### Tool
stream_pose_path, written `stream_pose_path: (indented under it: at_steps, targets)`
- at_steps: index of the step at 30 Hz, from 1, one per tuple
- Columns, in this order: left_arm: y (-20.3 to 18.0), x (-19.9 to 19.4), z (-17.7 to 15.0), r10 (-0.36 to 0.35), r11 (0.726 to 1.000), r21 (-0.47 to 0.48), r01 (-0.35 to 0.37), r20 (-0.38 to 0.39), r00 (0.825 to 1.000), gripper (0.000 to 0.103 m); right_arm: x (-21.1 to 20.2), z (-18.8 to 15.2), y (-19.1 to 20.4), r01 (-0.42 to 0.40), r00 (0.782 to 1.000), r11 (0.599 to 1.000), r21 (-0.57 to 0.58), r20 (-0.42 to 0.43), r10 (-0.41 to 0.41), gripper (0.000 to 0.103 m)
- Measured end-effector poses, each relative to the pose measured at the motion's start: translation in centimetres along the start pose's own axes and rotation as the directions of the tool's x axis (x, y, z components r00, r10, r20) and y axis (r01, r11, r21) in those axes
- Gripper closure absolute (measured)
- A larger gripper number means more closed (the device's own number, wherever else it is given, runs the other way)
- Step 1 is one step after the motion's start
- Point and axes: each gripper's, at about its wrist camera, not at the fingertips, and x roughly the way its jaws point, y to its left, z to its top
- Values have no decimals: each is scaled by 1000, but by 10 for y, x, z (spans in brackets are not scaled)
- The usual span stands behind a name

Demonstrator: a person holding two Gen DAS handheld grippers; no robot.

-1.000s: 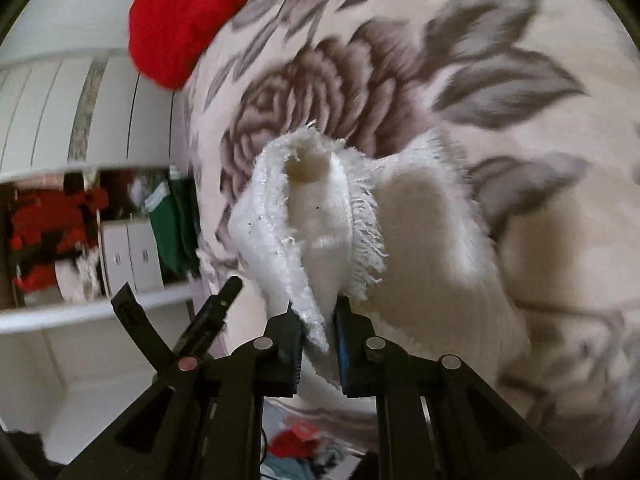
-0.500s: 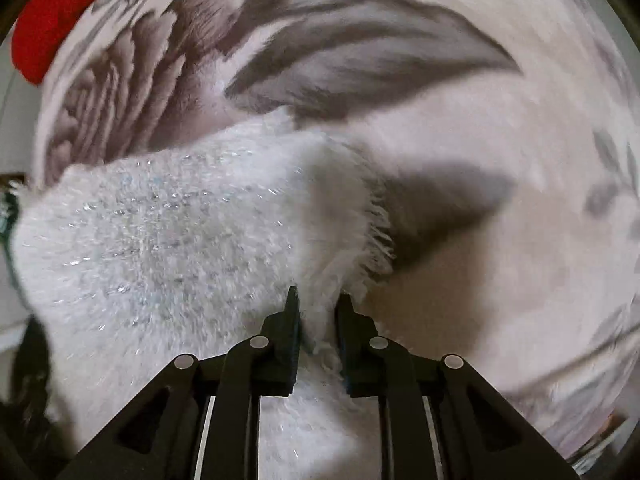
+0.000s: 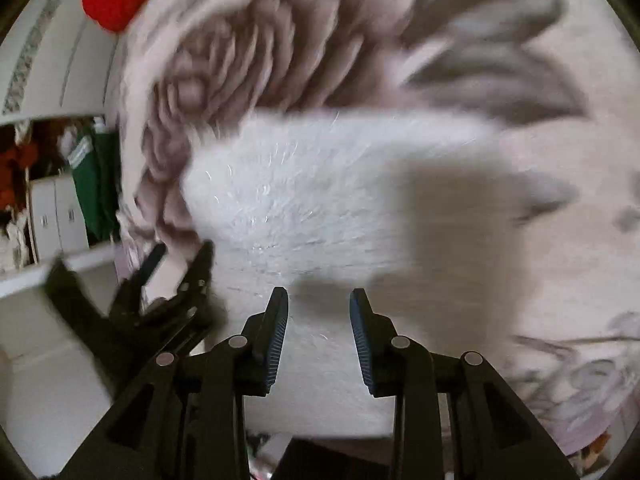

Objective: Fold large clothes

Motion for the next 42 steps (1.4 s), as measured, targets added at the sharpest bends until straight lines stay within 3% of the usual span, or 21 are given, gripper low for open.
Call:
stream_pose_path:
  at_steps: [6, 8, 10, 13, 15, 16, 19, 21, 23, 26, 28, 29, 32, 33, 36, 37, 38, 40, 42]
  targets:
    - [12, 20, -18, 34, 999, -3, -34, -46, 998, 0, 63, 10, 18, 130, 991, 991, -44, -3, -130, 71]
    - [16, 13, -16, 42, 999, -6, -42, -58, 997, 0, 75, 10, 27, 174, 984, 984, -49, 43, -172, 71]
    - [21, -10, -10, 105, 994, -2, -105, -52, 993, 0, 68, 4, 35, 193, 980, 979, -63, 59, -189, 70]
    - [26, -47, -5, 129, 992, -16, -129, 7, 992, 0, 32, -7, 24, 53, 997, 998, -15, 51, -52, 70]
    - [25, -65, -5, 92, 995, -39, -90, 31, 995, 0, 5, -18, 4, -72, 996, 997, 37, 54, 70, 65]
    - [23, -66, -6, 62, 997, -46, -60, 30, 998, 1, -7, -23, -9, -99, 993, 993, 68, 75, 94, 61]
    - [9, -41, -13, -2, 1000, -26, 1, -40, 999, 5, -20, -41, -40, -67, 988, 994, 89, 144, 54, 60]
    - [0, -1, -25, -20, 1000, 2, 21, -126, 992, 4, 3, -45, -50, -81, 991, 991, 104, 116, 69, 60]
    - [2, 2, -27, -45, 999, -27, 42, -117, 992, 5, 26, -39, -60, -67, 994, 990, 121, 92, 56, 60]
    - [9, -18, -23, -84, 996, -27, 83, -78, 993, 5, 13, -42, -55, -103, 991, 989, 103, 98, 93, 59]
    - [20, -33, -24, -102, 994, -39, 100, -49, 994, 5, -13, -43, -58, -137, 982, 988, 75, 139, 126, 49]
    - [27, -36, -27, -115, 992, -53, 113, -44, 992, 5, -21, -46, -61, -127, 979, 990, 64, 166, 115, 38]
    - [48, -29, -34, -185, 976, -122, 178, -54, 981, 5, -24, -47, -69, -72, 974, 997, -8, 213, 72, 25]
    - [54, -22, -39, -231, 964, -152, 218, -73, 970, 5, -16, -39, -73, -52, 977, 998, -26, 204, 56, 23]
    - [69, 3, -53, -407, 888, -280, 366, -102, 908, 5, 16, -29, -104, -74, 990, 996, -53, 120, 80, 16]
    - [73, 15, -58, -492, 833, -341, 436, -94, 865, 5, 26, -27, -111, -116, 987, 991, -67, 104, 123, 10]
    - [74, 24, -61, -554, 786, -382, 486, -85, 828, 5, 33, -23, -119, -180, 979, 981, -67, 88, 186, 9]
    - [68, 38, -64, -631, 719, -428, 548, -70, 773, 5, 47, -16, -139, -332, 942, 943, -32, 34, 333, 5]
    - [60, 47, -63, -674, 682, -429, 593, -55, 736, 5, 60, -11, -151, -441, 898, 898, 2, -2, 441, 2]
